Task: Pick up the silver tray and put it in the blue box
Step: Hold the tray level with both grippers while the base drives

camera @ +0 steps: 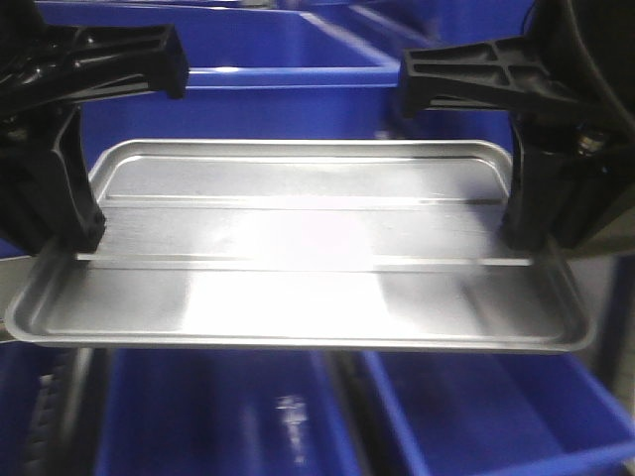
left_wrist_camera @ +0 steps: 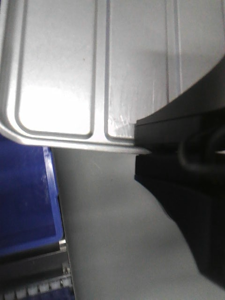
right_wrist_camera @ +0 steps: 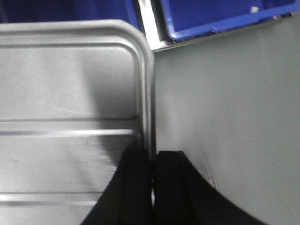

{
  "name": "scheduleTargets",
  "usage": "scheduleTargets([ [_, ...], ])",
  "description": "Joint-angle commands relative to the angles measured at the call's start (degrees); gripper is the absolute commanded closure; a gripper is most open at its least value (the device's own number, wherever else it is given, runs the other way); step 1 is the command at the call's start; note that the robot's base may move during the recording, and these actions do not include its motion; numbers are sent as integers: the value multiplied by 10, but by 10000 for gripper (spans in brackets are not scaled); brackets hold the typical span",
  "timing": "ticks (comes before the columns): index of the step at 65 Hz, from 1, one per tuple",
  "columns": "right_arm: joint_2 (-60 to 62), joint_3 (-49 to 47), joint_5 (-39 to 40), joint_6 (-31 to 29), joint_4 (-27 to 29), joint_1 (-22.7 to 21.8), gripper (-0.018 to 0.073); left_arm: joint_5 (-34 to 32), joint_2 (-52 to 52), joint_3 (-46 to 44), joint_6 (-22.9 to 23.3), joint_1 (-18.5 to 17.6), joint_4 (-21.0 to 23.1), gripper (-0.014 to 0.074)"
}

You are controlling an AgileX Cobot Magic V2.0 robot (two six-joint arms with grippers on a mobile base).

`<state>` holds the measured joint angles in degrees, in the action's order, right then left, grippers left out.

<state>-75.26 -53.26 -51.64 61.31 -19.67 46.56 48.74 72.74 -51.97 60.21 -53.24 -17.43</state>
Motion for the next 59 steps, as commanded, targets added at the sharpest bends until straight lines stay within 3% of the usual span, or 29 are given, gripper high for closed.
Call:
scheduleTargets([
  [1, 18, -14, -4, -3, -27, -3, 489, 1, -16, -15, 6, -3, -17, 700],
  [59, 18, -14, -4, -3, -28, -3, 489, 1, -16, -15, 6, -3, -17, 700],
])
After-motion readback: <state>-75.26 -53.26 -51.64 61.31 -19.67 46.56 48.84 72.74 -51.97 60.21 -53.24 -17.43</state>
